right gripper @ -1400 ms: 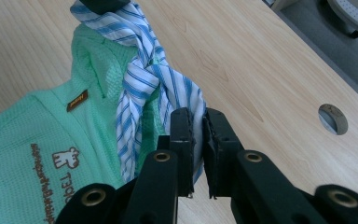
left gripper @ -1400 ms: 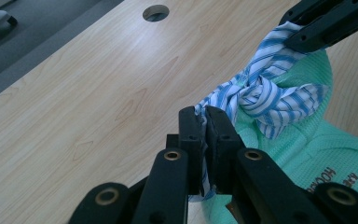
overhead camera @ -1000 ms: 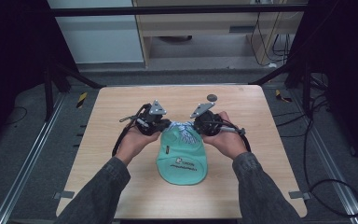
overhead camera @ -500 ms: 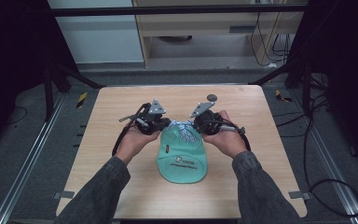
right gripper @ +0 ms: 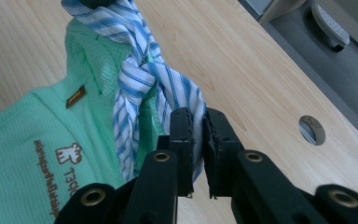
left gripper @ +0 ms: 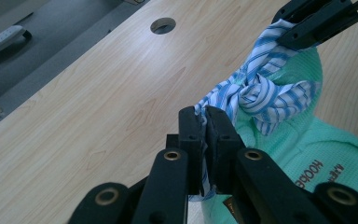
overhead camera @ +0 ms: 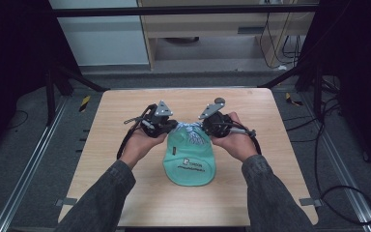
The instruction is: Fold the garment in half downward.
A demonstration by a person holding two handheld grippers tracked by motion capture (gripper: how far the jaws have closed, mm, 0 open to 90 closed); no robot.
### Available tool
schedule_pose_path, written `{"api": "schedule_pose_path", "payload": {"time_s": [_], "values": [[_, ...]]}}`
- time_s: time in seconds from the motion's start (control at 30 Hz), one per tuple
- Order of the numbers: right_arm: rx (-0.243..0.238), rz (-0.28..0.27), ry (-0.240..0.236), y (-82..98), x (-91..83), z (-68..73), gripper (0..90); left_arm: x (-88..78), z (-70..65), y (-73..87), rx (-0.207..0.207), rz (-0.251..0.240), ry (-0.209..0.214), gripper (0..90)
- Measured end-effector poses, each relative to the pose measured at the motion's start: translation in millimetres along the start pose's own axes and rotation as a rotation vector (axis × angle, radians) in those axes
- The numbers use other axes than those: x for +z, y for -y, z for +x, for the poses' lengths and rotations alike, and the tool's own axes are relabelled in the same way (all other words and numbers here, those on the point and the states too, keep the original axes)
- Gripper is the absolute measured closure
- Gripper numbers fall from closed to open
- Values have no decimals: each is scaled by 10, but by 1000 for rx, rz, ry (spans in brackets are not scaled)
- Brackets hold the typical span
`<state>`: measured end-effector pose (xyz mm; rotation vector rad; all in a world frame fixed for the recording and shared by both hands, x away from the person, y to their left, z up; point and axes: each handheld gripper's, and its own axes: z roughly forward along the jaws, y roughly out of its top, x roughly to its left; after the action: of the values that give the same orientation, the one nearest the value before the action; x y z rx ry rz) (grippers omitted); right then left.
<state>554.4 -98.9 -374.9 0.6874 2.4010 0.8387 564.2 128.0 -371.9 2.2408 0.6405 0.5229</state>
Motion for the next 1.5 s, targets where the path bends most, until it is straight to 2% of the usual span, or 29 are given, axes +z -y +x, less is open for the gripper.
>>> {"api": "schedule_pose_path", "payload": {"time_s": [0.3, 0.47, 0.73, 0.93, 1.17, 1.27, 1.5], "values": [[-15, 3, 6, -48, -29, -5, 824, -47, 5, -30, 14, -3, -7, 858], [-15, -5, 21, -85, -47, -16, 820, -66, 23, -55, 9, -17, -17, 857], [-19, 1, 29, -89, -5, -19, 819, -44, 38, -56, 9, -12, -23, 857], [-11, 4, 20, -71, 44, -65, 819, 28, 76, -59, 8, -7, -22, 857], [4, 14, 12, -21, 189, -164, 820, 185, 138, -70, 26, 24, -22, 856], [5, 13, 6, -6, 232, -191, 820, 224, 155, -81, 23, 23, -22, 856], [-3, 7, 17, 85, 235, -149, 823, 266, 36, -50, 45, 6, -52, 856]]}}
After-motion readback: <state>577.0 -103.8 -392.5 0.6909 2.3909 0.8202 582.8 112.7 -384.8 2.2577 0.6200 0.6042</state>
